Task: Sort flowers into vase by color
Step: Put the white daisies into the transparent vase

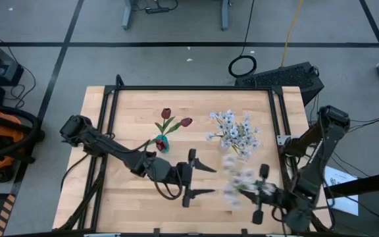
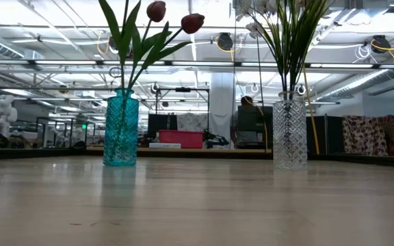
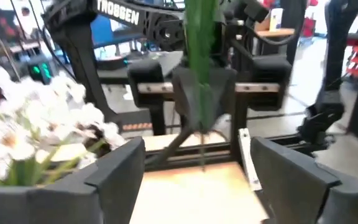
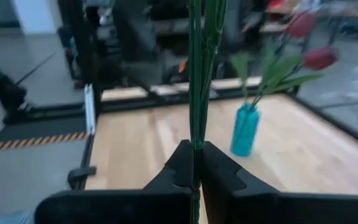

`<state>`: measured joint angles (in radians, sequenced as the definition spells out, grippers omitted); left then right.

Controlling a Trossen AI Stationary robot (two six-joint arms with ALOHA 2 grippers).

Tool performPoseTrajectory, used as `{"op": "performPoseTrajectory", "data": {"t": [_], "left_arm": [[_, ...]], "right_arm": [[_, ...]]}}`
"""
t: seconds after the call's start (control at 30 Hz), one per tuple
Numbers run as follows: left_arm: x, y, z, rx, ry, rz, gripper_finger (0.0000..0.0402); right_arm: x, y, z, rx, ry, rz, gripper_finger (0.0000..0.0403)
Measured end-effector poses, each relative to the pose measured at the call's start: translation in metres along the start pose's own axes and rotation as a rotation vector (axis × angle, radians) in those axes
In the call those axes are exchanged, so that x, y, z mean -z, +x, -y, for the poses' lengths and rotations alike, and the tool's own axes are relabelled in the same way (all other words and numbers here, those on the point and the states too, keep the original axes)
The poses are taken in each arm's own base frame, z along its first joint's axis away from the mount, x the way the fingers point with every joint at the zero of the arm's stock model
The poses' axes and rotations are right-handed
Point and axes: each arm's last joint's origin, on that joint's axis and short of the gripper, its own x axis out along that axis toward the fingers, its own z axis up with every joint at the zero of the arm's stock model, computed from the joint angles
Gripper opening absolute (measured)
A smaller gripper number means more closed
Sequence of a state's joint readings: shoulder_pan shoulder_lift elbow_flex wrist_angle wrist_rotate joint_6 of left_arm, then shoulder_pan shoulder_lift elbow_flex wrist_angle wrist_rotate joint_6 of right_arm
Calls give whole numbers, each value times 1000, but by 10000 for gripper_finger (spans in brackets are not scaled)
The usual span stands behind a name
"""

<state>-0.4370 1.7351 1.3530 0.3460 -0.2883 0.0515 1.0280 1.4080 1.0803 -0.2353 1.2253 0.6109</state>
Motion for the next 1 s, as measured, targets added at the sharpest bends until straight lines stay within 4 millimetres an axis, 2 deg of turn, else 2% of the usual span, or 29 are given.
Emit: {"op": "performPoseTrajectory", "data": {"t": [0.1, 0.27, 0.4, 0.53, 0.73, 0.9, 1.0], "left_arm": [[8, 4, 4, 6, -64, -13, 300], [37, 20, 9, -3, -99, -69, 301], [49, 30, 5, -25, -150, -64, 301], [60, 35, 2, -81, -145, -84, 302], [54, 34, -1, -204, -92, -33, 302], [32, 29, -2, -341, -58, 123, 302], [26, 26, -3, -421, -20, 162, 302]], "right_arm": [[8, -5, -3, 80, 33, 70, 1], [36, 5, 0, 196, 83, 142, 1], [45, 15, 0, 272, 126, 205, 1], [46, 24, 2, 311, 140, 223, 2], [43, 43, 9, 384, 74, 217, 2], [44, 63, 15, 461, -18, 198, 3], [46, 76, 17, 504, -43, 194, 3]]}}
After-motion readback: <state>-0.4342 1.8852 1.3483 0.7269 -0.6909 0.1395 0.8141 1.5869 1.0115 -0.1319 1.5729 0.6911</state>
